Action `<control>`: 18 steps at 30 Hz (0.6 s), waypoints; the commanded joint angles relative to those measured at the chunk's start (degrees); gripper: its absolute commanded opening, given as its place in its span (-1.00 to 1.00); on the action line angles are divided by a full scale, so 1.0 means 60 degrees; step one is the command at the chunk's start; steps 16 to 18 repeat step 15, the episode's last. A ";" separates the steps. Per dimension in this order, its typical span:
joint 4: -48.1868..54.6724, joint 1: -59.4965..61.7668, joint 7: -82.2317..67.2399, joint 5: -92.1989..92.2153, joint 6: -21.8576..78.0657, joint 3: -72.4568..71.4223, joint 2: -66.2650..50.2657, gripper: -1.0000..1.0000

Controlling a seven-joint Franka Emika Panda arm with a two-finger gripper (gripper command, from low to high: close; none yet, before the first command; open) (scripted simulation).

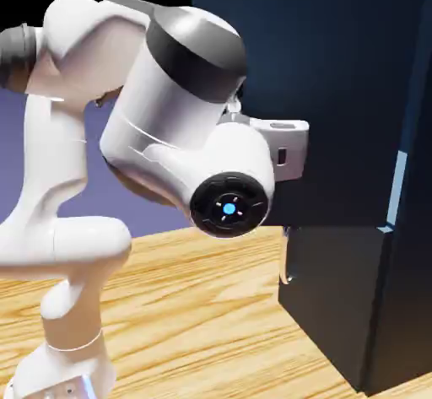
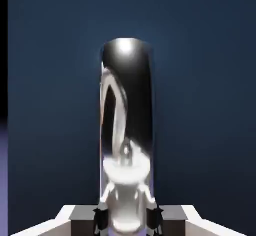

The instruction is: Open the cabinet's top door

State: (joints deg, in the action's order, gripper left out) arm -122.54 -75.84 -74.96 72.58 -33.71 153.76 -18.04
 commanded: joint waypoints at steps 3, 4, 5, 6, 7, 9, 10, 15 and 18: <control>0.0974 -0.0079 -0.0153 -0.0607 0.0163 -0.0204 0.1039 -1.00; 0.1307 -0.0118 -0.0177 -0.0797 0.0220 -0.0273 0.1385 -1.00; 0.1643 -0.0163 -0.0186 -0.0979 0.0278 -0.0342 0.1731 -1.00; 0.1984 -0.0215 -0.0181 -0.1153 0.0337 -0.0411 0.2077 -1.00; 0.2329 -0.0272 -0.0161 -0.1319 0.0398 -0.0479 0.2423 -1.00; 0.3021 -0.0405 -0.0080 -0.1621 0.0526 -0.0611 0.3106 -1.00; 0.3367 -0.0479 -0.0021 -0.1758 0.0593 -0.0675 0.3442 -1.00; 0.4394 -0.0731 0.0227 -0.2101 0.0810 -0.0851 0.4413 1.00; 0.4394 -0.0731 0.0227 -0.2101 0.0810 -0.0851 0.4413 1.00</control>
